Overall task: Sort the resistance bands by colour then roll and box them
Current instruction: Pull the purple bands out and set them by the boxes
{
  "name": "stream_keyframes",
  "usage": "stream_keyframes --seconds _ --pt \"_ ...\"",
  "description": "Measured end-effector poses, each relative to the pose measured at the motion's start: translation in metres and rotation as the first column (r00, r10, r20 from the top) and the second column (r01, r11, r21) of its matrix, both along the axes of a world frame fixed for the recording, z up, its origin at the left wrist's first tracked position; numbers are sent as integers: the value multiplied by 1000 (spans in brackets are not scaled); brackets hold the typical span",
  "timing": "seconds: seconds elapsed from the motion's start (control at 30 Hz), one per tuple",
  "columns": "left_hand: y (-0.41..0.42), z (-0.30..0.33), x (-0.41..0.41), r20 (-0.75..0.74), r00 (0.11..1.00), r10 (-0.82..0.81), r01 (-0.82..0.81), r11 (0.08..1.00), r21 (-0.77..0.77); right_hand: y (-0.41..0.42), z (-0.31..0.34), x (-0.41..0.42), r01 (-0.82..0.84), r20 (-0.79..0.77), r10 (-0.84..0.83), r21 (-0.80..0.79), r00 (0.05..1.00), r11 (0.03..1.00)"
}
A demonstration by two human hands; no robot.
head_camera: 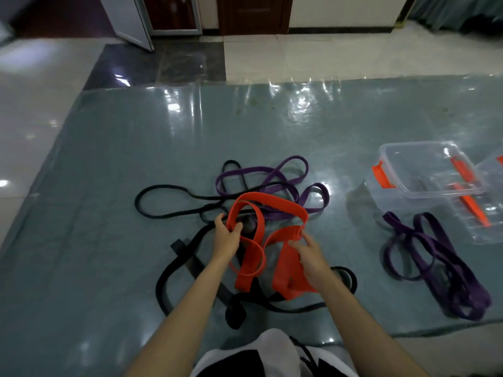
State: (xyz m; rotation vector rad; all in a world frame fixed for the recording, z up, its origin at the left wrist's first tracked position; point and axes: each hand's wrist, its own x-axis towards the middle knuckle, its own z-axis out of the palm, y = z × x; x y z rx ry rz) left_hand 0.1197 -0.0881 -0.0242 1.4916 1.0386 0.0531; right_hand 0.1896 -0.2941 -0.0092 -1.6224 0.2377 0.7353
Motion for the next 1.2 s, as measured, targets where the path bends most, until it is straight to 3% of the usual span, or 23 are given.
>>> stream_keyframes --seconds 0.13,0.23,0.33,0.4,0.47,0.63,0.8,1.0,1.2 --pt "3 -6 4 -23 991 129 -131 985 -114 26 -7 10 -70 -66 72 26 995 997" --pt "4 -13 11 -37 979 201 -203 937 -285 46 -13 6 -186 -137 186 13 973 982" --pt "0 -24 16 -42 988 148 -153 925 -348 66 -23 0 -328 -60 323 -224 945 918" --pt "-2 -30 13 -28 995 100 -104 928 -357 75 -30 -3 -283 0 298 -312 954 907" --pt "-1 -31 9 0 997 77 -71 920 -387 76 -39 -4 -177 51 197 -267 979 947" --pt "-9 -22 5 50 997 59 -36 923 -382 69 -42 -1 23 -40 -27 -109 999 994" --pt "-19 -14 -4 74 997 -5 29 947 -319 63 -33 -11 -37 -70 34 -40 997 998" --pt "-20 12 -14 177 984 34 36 924 -380 55 -3 -19 3 -138 12 102 990 995" --pt "-32 38 -28 291 955 48 77 911 -405 31 15 -22 -94 43 87 242 995 966"
